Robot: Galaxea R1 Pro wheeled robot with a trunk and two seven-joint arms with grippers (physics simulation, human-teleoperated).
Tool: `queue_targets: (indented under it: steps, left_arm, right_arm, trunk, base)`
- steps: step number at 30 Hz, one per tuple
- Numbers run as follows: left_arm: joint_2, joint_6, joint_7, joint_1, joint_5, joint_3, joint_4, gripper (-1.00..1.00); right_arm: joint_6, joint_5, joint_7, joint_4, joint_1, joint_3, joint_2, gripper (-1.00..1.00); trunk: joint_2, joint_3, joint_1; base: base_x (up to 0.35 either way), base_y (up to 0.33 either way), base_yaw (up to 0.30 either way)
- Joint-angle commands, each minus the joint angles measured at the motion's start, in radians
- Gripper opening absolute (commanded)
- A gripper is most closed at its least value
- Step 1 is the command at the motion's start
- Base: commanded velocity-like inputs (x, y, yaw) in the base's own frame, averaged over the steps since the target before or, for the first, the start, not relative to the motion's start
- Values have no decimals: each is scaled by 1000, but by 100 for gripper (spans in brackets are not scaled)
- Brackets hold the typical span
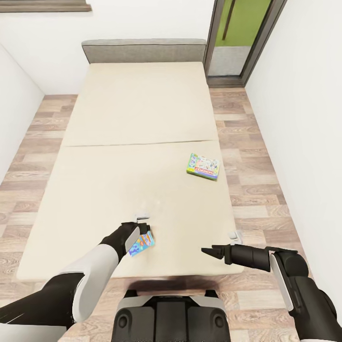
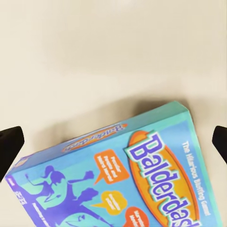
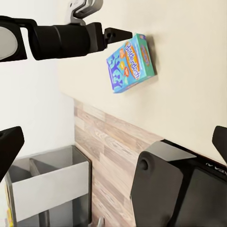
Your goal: Put all the toys in the child's room - the three board games (two on the bed and one on the table), the two jigsaw puzzles on the table, and the tennis ball on the table - inside the toy box on the table in the child's room.
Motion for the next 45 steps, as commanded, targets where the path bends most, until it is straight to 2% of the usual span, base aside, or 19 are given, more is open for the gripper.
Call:
queue_targets:
  steps: [1,15,21,40,45]
  left_arm:
    - [-1,5,2,0,0,6,-2,100]
    - [-1,0,2,-1,1,7,-9,100]
    - [-1,-39,2,-1,1,7,-10,100]
    - [-1,-69,2,-1,1,7,-10,100]
    - [-1,-98,1,-1,1,8,-10,100]
  right_arm:
    - [8,-3,1,0,0,-1,0,100]
    - [8,-2,0,1,0,-1,0,100]
    - [8,-2,0,1,0,-1,0,100]
    - [8,-2,0,3,0,-1,0,100]
    - [7,-2,0,3,0,-1,0,100]
  trunk:
    - [-2,-3,0]
    - [-2,-24,0]
    - [-2,-31,0]
    - [-2,-53,0]
    - [-2,-59,0]
  base:
    - [0,0,0]
    - [0,0,0]
    - [0,0,0]
    - [0,0,0]
    - [0,0,0]
